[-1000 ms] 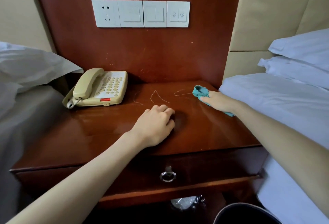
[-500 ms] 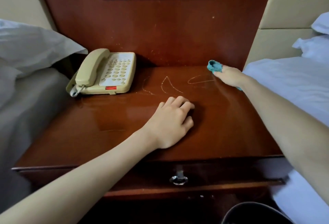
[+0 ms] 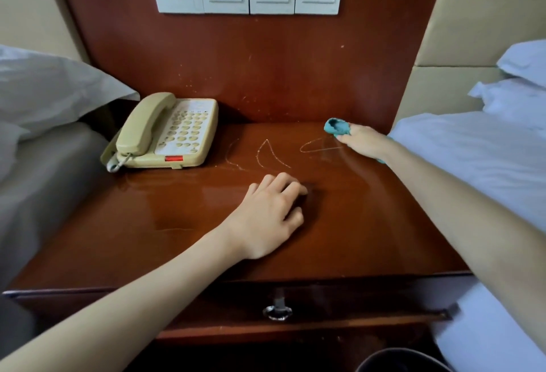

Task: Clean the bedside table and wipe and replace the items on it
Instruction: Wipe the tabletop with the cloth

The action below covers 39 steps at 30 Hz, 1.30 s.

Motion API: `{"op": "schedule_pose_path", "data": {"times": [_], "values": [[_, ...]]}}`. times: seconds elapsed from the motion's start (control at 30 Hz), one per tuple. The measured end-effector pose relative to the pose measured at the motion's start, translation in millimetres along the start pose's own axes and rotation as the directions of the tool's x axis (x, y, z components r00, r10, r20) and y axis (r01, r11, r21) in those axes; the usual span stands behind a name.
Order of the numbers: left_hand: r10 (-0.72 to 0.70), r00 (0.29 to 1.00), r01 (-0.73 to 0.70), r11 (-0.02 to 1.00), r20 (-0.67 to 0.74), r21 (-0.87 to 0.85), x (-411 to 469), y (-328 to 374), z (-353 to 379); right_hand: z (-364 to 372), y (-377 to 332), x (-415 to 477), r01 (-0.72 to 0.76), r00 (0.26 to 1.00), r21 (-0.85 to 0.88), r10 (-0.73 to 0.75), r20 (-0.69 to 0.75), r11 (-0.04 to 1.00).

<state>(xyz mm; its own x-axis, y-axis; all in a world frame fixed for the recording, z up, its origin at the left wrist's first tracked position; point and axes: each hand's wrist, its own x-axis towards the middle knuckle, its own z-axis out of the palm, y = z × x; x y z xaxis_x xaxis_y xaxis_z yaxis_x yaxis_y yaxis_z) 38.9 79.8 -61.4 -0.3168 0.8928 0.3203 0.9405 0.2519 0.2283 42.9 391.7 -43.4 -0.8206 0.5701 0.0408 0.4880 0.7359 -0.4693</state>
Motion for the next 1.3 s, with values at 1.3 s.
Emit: {"op": "schedule_pose_path", "data": {"times": [1.3], "values": [[-0.003, 1.0, 0.003, 1.0, -0.001, -0.013, -1, 3, -1, 23, -44, 8, 0.114, 0.988, -0.132, -0.126, -0.088, 0.985]]}}
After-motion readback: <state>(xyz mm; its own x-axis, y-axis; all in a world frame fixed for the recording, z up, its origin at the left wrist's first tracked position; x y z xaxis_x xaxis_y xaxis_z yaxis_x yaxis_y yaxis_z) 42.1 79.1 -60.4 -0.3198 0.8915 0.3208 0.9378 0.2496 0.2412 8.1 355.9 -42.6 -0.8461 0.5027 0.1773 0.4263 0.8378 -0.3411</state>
